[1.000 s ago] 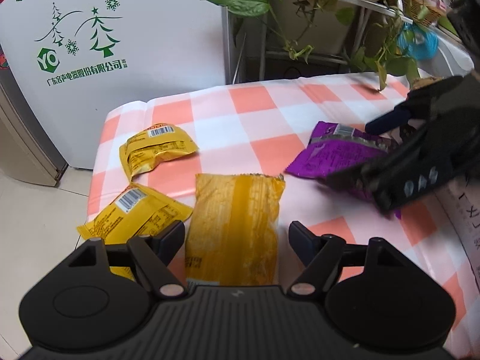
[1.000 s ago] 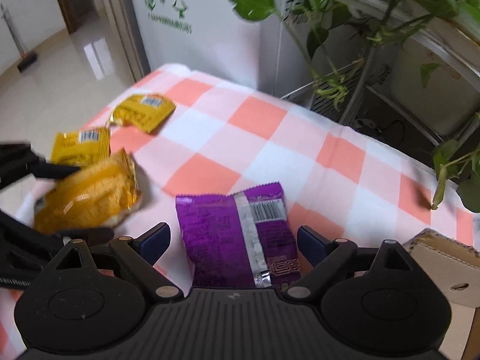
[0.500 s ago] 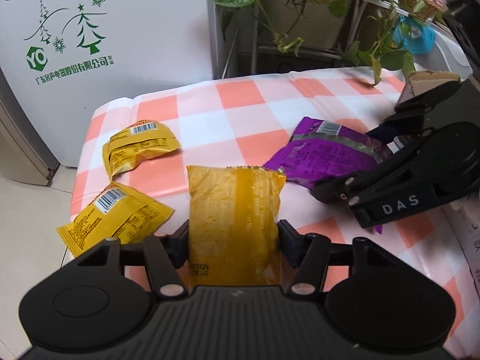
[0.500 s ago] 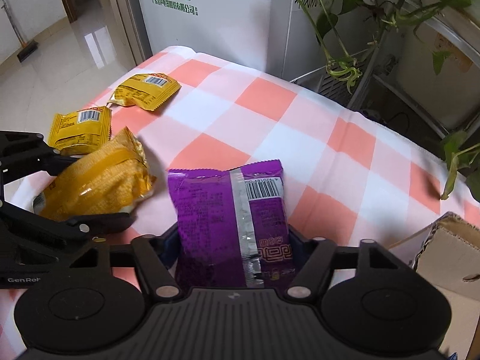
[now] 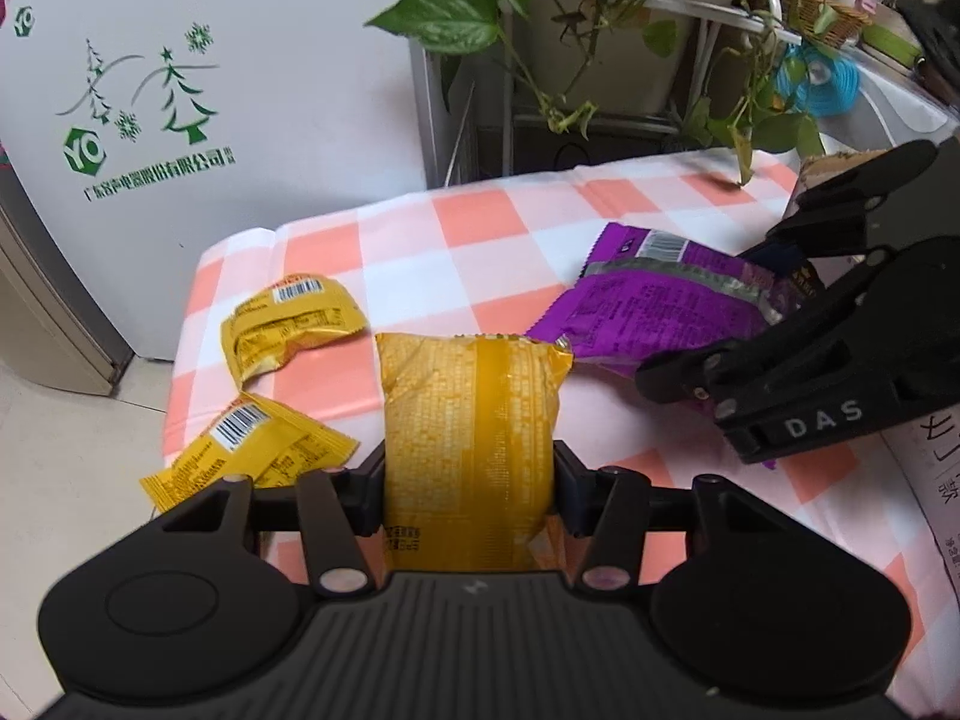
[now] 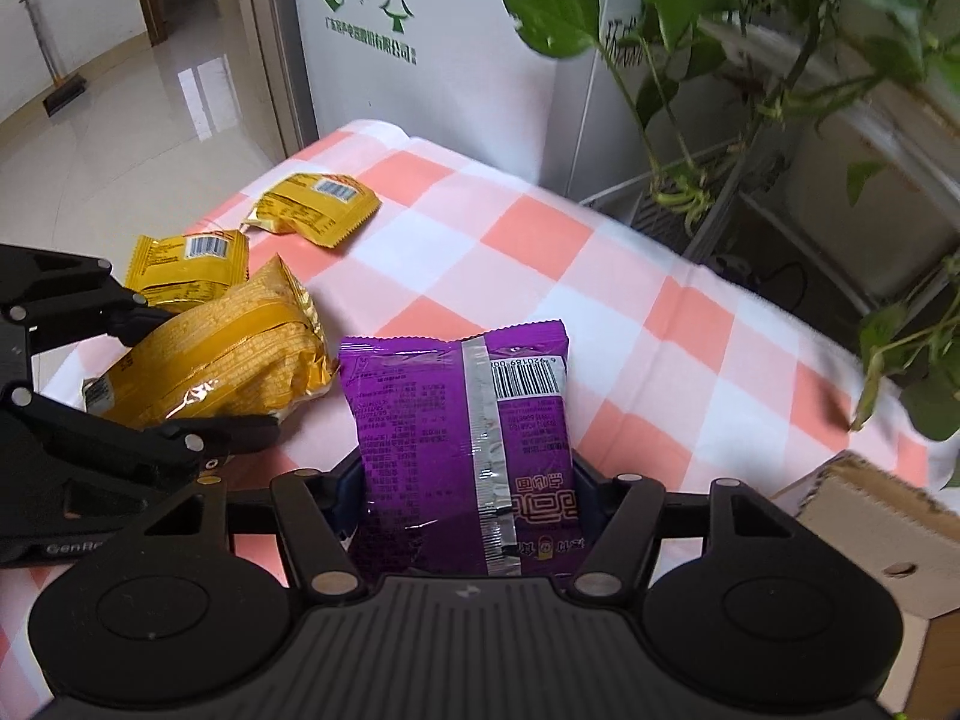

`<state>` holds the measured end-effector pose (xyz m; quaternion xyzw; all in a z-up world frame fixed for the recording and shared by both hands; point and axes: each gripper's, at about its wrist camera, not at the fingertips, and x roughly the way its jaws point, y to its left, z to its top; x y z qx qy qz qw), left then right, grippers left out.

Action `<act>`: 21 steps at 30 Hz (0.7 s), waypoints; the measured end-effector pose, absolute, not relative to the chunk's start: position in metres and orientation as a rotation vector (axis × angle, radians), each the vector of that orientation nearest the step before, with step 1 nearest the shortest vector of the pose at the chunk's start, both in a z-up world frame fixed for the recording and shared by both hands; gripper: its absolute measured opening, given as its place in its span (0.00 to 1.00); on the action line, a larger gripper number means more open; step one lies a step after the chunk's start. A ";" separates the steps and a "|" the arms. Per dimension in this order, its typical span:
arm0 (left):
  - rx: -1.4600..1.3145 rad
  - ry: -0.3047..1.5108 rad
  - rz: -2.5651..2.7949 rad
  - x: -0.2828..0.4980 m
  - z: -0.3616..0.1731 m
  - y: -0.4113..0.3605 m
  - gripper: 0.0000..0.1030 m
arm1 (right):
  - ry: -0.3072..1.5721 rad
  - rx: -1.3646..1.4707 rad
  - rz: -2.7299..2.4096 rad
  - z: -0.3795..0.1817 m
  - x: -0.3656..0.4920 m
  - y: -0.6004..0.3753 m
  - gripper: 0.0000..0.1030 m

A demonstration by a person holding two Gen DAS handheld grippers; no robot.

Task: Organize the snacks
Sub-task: 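Carry both bags to the cardboard box and release them inside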

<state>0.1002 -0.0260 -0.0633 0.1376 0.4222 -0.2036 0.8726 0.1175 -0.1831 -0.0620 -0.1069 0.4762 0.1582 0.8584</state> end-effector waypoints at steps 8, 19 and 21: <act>0.301 0.832 -0.392 0.089 -0.049 -0.028 0.50 | 0.938 -0.249 0.309 -0.038 0.097 -0.187 0.69; 0.273 0.753 -0.421 0.065 -0.022 -0.039 0.50 | 0.845 -0.262 0.282 0.002 0.047 -0.201 0.69; 0.258 0.743 -0.426 0.061 -0.018 -0.040 0.50 | 0.829 -0.261 0.276 0.009 0.036 -0.205 0.69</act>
